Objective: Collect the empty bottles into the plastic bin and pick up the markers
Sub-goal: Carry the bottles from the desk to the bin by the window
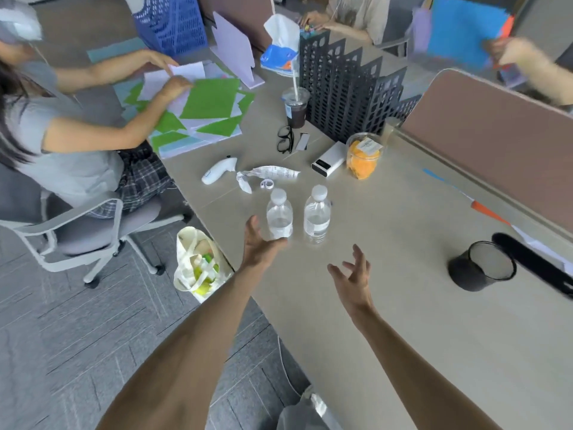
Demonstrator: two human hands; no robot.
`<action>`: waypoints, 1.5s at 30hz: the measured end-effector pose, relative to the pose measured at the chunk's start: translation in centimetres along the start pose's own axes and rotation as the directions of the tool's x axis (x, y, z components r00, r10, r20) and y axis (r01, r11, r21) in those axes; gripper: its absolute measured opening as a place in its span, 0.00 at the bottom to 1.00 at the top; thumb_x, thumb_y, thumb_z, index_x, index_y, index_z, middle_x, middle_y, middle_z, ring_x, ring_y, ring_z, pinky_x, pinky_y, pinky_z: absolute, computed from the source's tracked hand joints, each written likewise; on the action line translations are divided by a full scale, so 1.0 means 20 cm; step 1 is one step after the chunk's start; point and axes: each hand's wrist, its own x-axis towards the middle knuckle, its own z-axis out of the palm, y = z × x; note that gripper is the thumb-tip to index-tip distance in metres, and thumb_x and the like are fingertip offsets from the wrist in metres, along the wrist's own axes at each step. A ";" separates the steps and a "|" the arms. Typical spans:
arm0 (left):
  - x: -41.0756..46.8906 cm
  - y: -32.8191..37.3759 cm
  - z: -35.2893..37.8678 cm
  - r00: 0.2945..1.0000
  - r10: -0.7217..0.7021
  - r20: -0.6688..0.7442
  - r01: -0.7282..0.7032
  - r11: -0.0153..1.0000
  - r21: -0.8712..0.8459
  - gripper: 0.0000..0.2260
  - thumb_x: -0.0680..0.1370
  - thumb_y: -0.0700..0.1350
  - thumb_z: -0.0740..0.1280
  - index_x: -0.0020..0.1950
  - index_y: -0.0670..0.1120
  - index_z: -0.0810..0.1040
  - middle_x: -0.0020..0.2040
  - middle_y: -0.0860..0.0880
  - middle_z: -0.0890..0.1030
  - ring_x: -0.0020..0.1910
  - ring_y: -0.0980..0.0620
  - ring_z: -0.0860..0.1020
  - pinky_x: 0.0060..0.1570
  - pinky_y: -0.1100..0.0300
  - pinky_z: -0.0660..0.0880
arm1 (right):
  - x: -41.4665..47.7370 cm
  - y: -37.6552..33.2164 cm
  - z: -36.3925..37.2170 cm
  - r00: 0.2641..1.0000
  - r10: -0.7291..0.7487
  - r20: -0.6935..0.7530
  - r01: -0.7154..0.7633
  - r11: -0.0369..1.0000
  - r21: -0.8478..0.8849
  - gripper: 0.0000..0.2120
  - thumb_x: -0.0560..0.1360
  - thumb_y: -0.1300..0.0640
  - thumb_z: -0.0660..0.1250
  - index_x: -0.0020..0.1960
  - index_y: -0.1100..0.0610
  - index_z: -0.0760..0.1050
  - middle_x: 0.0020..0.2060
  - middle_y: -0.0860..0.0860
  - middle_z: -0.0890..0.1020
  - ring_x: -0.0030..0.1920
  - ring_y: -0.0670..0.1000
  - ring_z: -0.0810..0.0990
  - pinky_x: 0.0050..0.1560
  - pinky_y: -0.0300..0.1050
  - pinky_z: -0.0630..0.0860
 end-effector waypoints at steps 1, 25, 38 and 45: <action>0.05 0.01 0.03 1.000 0.002 -0.001 -0.002 1.000 0.003 0.40 0.67 0.38 0.77 0.74 0.45 0.59 0.70 0.48 0.67 0.67 0.51 0.68 0.57 0.65 0.67 | 0.04 0.01 -0.01 1.000 -0.007 0.004 0.007 1.000 -0.013 0.34 0.77 0.58 0.69 0.77 0.50 0.56 0.69 0.51 0.63 0.65 0.49 0.72 0.62 0.52 0.74; -0.35 -0.08 -0.10 0.994 0.064 -0.088 -0.075 0.988 -0.133 0.20 0.74 0.35 0.70 0.62 0.47 0.68 0.42 0.56 0.75 0.38 0.61 0.74 0.29 0.75 0.70 | -0.08 -0.06 0.00 0.993 -0.109 0.047 0.112 0.992 -0.059 0.33 0.75 0.58 0.72 0.75 0.55 0.62 0.67 0.54 0.71 0.59 0.48 0.74 0.57 0.44 0.73; -0.27 -0.13 -0.27 0.983 -0.006 -0.186 -0.014 0.994 -0.106 0.28 0.66 0.54 0.76 0.62 0.51 0.71 0.51 0.52 0.81 0.49 0.52 0.81 0.54 0.51 0.78 | 0.34 -0.18 0.23 0.983 -0.163 -0.086 0.155 0.983 -0.093 0.53 0.66 0.49 0.80 0.80 0.57 0.52 0.76 0.53 0.65 0.75 0.55 0.64 0.68 0.47 0.65; -0.19 -0.12 -0.26 0.980 -0.022 -0.198 0.014 0.999 -0.041 0.35 0.62 0.62 0.74 0.65 0.53 0.68 0.55 0.54 0.78 0.55 0.49 0.78 0.57 0.52 0.76 | 0.51 -0.20 0.28 0.978 -0.211 -0.002 0.208 0.967 -0.147 0.53 0.65 0.46 0.80 0.79 0.53 0.52 0.74 0.52 0.69 0.72 0.57 0.70 0.66 0.49 0.69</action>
